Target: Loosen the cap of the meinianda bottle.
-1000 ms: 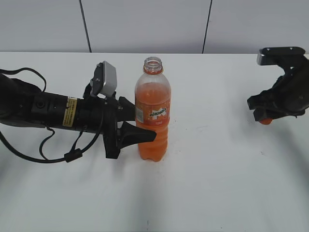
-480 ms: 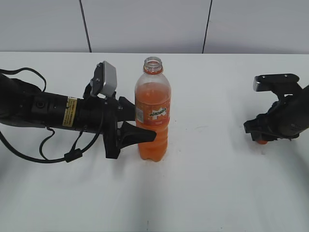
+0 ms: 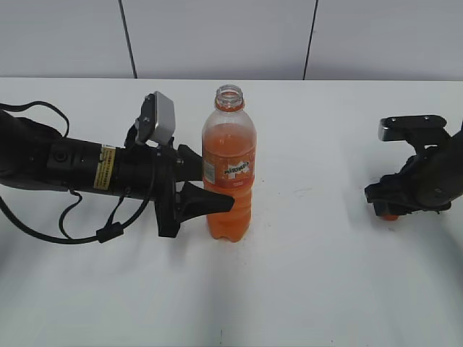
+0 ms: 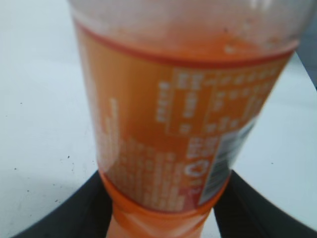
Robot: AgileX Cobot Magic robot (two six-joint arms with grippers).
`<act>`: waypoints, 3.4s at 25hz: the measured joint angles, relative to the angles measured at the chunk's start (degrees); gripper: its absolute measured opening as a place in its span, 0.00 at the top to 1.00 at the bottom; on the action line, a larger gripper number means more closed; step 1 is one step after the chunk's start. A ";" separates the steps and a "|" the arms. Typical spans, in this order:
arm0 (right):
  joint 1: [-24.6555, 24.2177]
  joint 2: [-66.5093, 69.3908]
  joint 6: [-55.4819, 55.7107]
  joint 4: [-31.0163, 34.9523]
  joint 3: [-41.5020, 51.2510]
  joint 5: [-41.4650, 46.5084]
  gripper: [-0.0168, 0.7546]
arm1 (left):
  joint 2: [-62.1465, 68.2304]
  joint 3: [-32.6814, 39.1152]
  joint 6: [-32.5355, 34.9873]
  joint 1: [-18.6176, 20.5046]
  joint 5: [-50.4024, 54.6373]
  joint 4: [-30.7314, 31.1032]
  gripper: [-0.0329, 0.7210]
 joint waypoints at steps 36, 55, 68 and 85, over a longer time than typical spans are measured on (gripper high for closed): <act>0.00 -10.19 -0.07 -3.09 -0.07 0.81 0.21 | -7.04 0.00 -2.74 13.15 0.12 14.19 0.17; 0.00 -13.13 2.38 -11.91 -16.58 9.27 0.21 | -21.49 -5.10 -2.48 14.20 64.97 -18.36 0.23; 0.00 -13.13 6.04 -16.89 -38.44 39.20 0.21 | -23.69 -26.54 41.40 14.60 102.86 -64.12 0.24; 0.00 -23.22 1.72 -8.63 -42.17 56.13 0.21 | -37.54 -33.64 42.23 14.67 127.09 -70.08 0.28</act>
